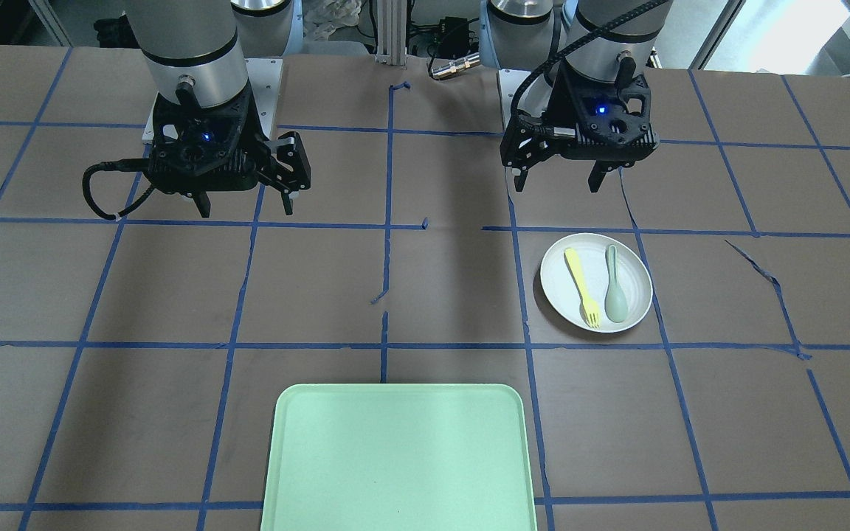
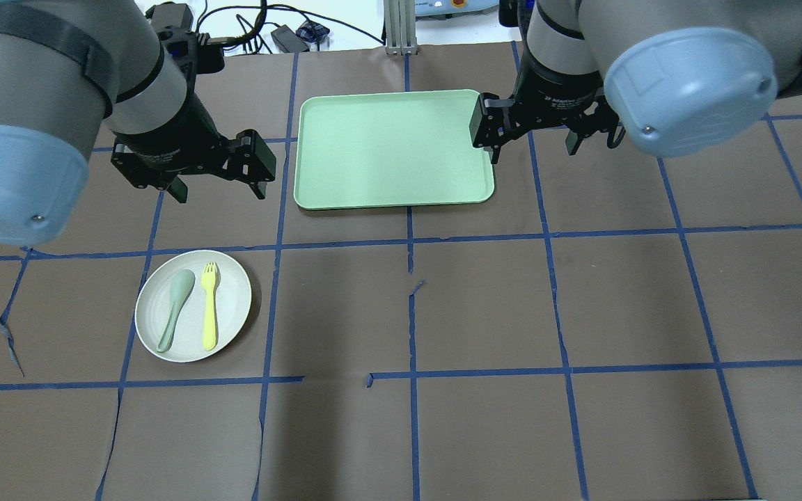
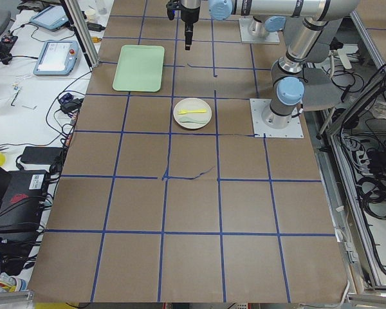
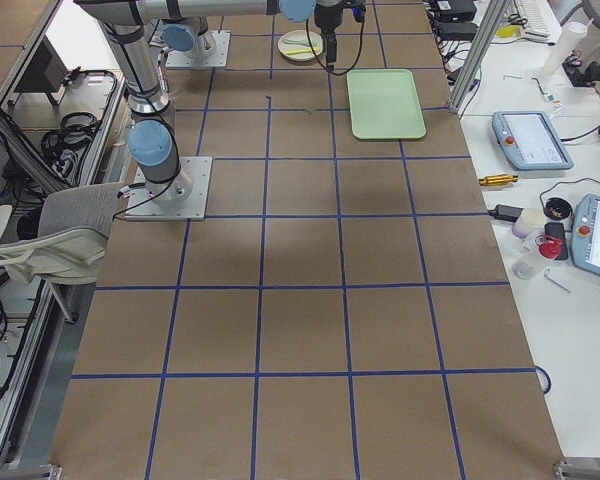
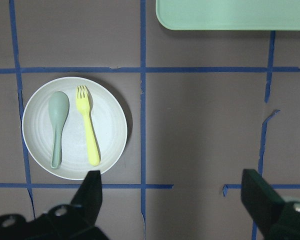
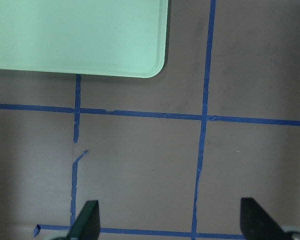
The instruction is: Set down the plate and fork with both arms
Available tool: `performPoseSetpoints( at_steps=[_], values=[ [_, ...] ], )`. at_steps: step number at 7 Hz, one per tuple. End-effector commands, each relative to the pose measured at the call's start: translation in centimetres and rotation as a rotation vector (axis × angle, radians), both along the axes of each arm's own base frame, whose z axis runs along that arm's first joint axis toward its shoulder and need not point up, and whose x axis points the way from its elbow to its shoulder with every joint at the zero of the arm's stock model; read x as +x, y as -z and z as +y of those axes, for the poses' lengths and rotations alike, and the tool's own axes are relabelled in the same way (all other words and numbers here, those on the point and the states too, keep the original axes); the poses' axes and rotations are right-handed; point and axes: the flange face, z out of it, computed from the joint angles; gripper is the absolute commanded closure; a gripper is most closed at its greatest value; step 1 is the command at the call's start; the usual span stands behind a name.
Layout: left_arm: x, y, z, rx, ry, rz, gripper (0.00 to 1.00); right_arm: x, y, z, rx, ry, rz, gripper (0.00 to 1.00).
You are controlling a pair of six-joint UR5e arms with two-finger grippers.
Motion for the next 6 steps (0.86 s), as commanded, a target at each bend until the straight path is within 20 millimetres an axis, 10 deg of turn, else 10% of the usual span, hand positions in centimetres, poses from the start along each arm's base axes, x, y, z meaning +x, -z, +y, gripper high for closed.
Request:
performPoseSetpoints(
  at_steps=[1, 3, 6],
  values=[
    [0.0, 0.1, -0.1, 0.001, 0.000, 0.001, 0.00, 0.0, 0.0, 0.0, 0.000, 0.000, 0.000, 0.00],
    [3.7, 2.3, -2.0, 0.016, -0.028, 0.003, 0.00, 0.0, 0.1, 0.0, 0.001, 0.000, 0.003, 0.00],
    [19.3, 12.7, -1.3, 0.075, 0.037, -0.002, 0.00, 0.0, 0.3, 0.0, 0.008, 0.001, 0.000, 0.00]
  ],
)
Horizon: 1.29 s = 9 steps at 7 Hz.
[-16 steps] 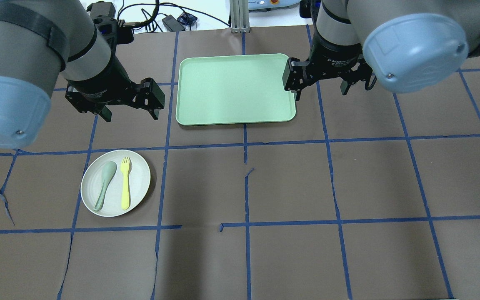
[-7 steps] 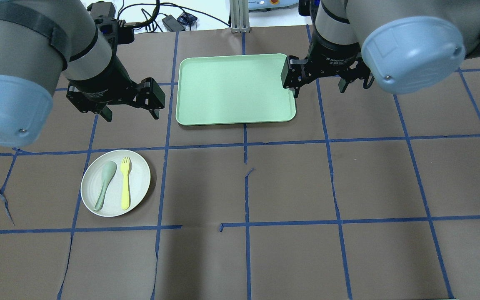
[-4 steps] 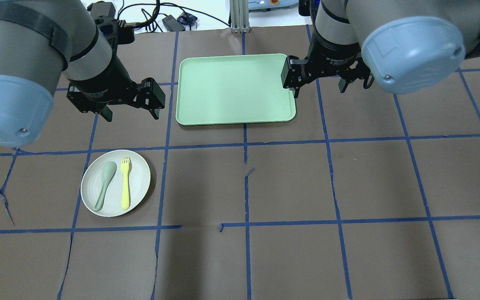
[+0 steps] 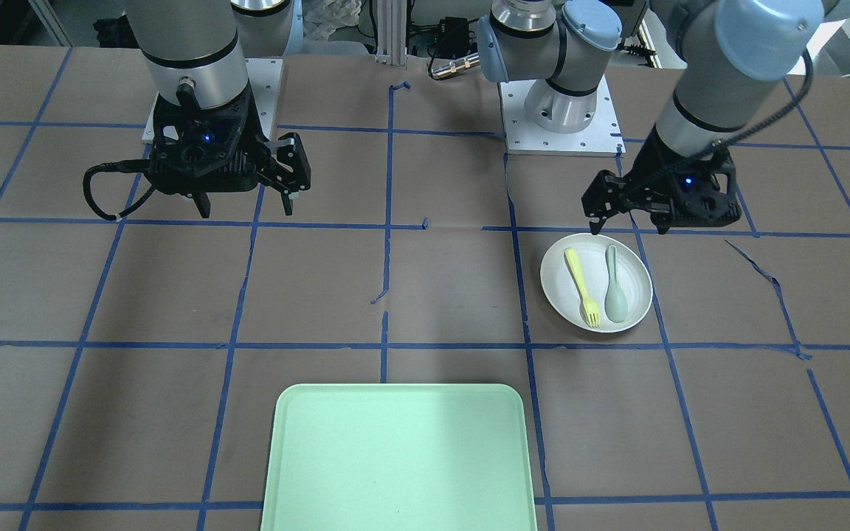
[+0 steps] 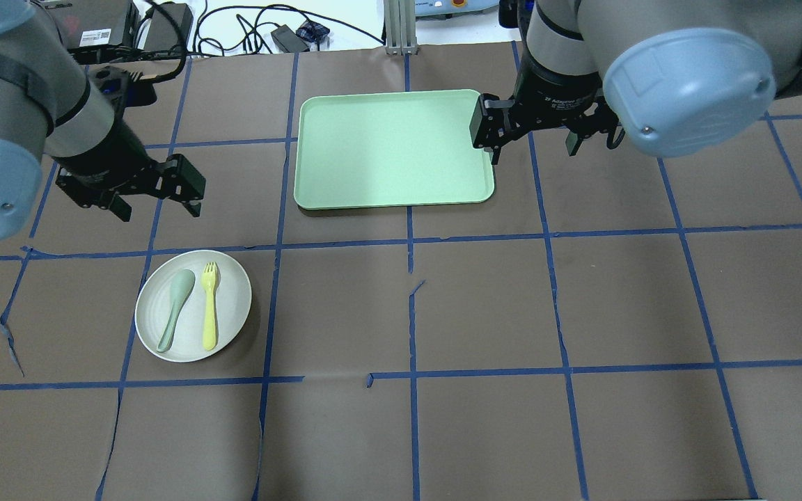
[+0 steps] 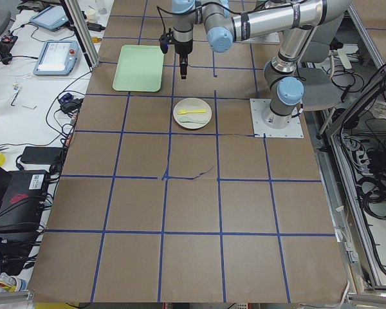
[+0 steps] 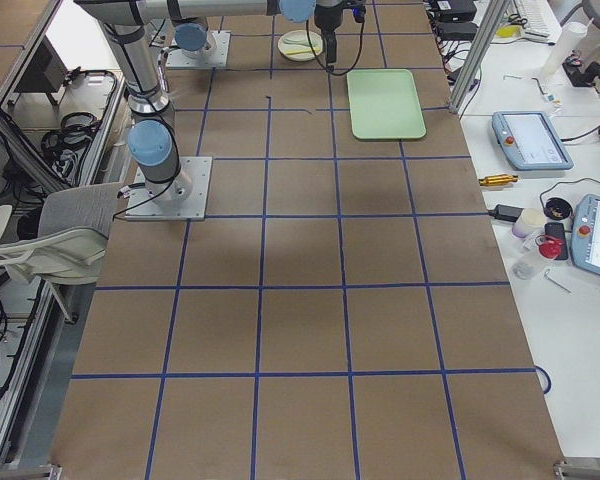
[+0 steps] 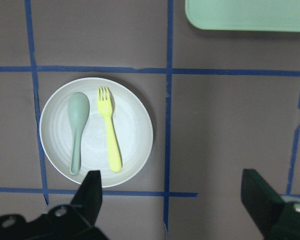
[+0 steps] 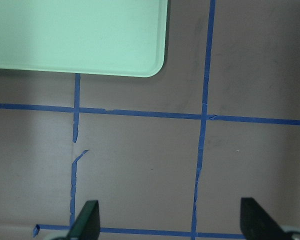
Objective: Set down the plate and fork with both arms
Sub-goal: 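Move the left gripper down to the rim of the white plate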
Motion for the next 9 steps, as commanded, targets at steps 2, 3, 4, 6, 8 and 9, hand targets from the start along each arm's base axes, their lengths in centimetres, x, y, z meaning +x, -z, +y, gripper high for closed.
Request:
performPoseSetpoints(
  at_steps=[2, 3, 4, 6, 8, 9],
  values=[
    [10.3, 12.5, 3.5, -0.045, 0.047, -0.019, 0.00, 0.0, 0.2, -0.1, 0.005, -0.001, 0.000, 0.00],
    [11.2, 15.8, 4.7, -0.025, 0.016, -0.006, 0.01, 0.0, 0.3, -0.1, 0.006, -0.001, 0.002, 0.00],
    [11.1, 17.7, 5.0, -0.001, 0.014, 0.005, 0.11, 0.0, 0.3, -0.1, 0.006, -0.001, 0.001, 0.00],
    [11.4, 19.7, 4.9, 0.038, 0.007, 0.016, 0.56, 0.0, 0.4, -0.1, 0.006, -0.001, -0.001, 0.00],
    [11.4, 20.7, 4.8, 0.057, 0.007, 0.027, 0.68, 0.0, 0.7, -0.3, 0.011, 0.000, 0.006, 0.00],
    [11.5, 20.6, 4.7, 0.049, 0.003, 0.020, 0.93, 0.0, 0.7, -0.3, 0.011, 0.000, 0.006, 0.00]
  ],
)
